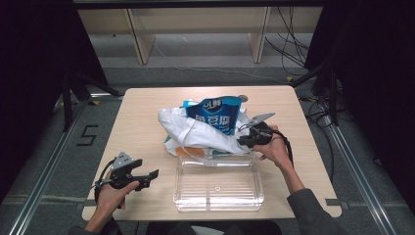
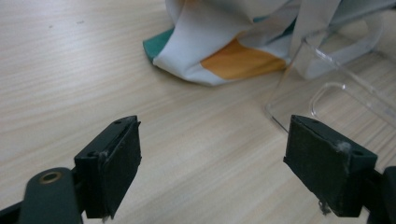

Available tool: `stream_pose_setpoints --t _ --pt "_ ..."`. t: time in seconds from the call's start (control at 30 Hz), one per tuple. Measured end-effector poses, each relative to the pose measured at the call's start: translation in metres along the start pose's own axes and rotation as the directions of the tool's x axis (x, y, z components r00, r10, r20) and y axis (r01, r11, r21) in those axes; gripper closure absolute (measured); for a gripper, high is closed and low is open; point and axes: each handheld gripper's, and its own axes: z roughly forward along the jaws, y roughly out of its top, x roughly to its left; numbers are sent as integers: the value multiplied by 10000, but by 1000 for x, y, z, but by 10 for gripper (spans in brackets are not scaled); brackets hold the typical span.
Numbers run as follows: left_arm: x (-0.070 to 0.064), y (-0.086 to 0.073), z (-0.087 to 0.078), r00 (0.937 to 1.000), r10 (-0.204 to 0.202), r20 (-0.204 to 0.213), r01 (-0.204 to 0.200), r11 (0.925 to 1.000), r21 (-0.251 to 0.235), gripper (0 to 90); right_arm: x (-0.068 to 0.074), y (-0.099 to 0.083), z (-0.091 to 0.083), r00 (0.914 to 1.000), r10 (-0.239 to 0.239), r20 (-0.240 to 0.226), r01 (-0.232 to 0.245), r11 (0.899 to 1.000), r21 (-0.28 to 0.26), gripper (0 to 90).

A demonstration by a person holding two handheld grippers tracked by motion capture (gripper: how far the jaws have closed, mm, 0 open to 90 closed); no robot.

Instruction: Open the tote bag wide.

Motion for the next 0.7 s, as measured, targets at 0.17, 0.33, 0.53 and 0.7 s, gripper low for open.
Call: stream_pose_setpoints --t 0.17,0.33,0.53,0.7 --pt "11 21 -7 9994 -340 33 341 9970 -691 175 -3 2 -18 9981 612 23 -609 9957 -705 630" --pt "17 50 -6 9988 -479 141 490 9940 -973 216 -2 1 -45 9953 950 -194 -968 9853 -1406 569" --pt "24 92 4 9977 -505 454 548 9937 -977 246 0 -7 -71 9963 822 239 -758 9771 -1986 561" --pt "29 124 12 9959 -679 599 734 9927 -954 260 -1 -16 -80 9961 866 177 -821 9810 -1755 564"
